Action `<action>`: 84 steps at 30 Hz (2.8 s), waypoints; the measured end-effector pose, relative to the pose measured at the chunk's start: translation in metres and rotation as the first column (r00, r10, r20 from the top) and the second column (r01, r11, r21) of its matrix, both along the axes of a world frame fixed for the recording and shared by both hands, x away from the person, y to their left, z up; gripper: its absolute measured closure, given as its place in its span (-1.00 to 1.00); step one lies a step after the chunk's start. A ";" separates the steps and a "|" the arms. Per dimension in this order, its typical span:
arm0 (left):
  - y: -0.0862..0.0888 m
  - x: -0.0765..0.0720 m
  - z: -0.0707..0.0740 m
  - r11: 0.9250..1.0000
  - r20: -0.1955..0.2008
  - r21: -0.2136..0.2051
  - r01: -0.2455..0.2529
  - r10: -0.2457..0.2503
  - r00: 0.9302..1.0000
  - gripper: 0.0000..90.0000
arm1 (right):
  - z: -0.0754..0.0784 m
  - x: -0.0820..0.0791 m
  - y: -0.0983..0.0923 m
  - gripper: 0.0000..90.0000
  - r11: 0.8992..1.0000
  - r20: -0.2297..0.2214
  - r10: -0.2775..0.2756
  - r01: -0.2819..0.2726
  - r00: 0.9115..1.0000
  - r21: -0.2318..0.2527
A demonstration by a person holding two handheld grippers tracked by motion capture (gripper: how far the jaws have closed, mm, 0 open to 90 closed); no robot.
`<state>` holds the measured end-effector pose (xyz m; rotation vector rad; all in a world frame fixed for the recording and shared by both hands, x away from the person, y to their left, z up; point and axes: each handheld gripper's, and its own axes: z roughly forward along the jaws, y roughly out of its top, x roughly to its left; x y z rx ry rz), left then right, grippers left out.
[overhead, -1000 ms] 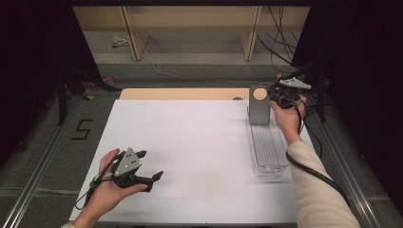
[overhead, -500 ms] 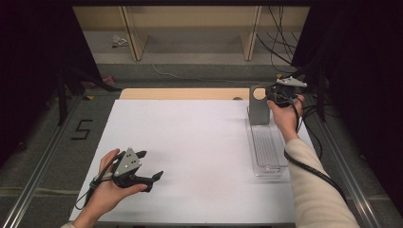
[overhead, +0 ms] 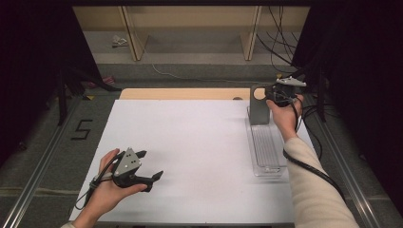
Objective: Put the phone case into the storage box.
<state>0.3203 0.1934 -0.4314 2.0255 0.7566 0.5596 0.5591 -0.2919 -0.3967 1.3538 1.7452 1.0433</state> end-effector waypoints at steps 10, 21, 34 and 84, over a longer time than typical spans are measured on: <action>0.000 0.000 0.001 1.000 0.000 0.000 0.002 -0.002 1.000 -0.71 | 0.000 0.000 -0.001 0.50 1.000 -0.006 -0.010 0.010 1.000 0.004; -0.001 0.000 0.001 1.000 0.001 0.001 0.002 -0.002 1.000 -0.71 | 0.000 -0.002 -0.001 0.30 1.000 0.002 -0.020 0.020 1.000 0.010; -0.001 0.000 0.001 1.000 0.004 0.001 0.003 -0.003 1.000 -0.71 | 0.006 -0.010 0.000 -0.06 1.000 0.020 -0.021 0.021 1.000 0.018; 0.001 0.002 0.000 1.000 -0.001 -0.016 -0.020 0.020 1.000 -0.71 | 0.011 -0.103 -0.001 -0.60 0.990 -0.027 0.129 -0.127 0.991 0.067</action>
